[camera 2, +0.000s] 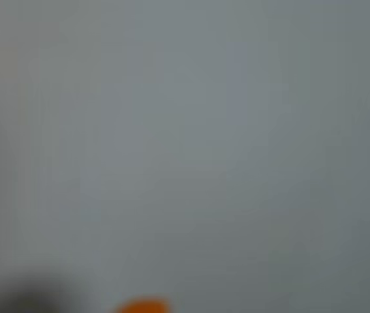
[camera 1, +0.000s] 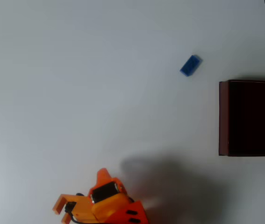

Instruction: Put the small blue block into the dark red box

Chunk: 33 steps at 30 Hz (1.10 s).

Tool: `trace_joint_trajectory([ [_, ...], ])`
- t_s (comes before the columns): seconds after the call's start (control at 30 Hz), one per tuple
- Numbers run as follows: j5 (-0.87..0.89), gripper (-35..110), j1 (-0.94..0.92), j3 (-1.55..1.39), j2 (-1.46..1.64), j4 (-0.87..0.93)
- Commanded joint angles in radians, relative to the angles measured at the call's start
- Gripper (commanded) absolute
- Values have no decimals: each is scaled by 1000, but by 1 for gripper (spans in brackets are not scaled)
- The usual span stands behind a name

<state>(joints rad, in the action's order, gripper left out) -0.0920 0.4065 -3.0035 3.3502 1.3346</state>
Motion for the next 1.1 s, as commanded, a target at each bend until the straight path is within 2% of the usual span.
trace_joint_trajectory([
  [0.0, 44, 1, -44, -2, 6, 14],
  [0.67, 63, 3, -52, -3, 8, -3],
  [0.73, 132, 4, -77, 2, 8, -5],
  [0.9, 445, 10, -117, -12, 8, -48],
  [1.07, 712, 17, -235, 41, 8, 32],
])
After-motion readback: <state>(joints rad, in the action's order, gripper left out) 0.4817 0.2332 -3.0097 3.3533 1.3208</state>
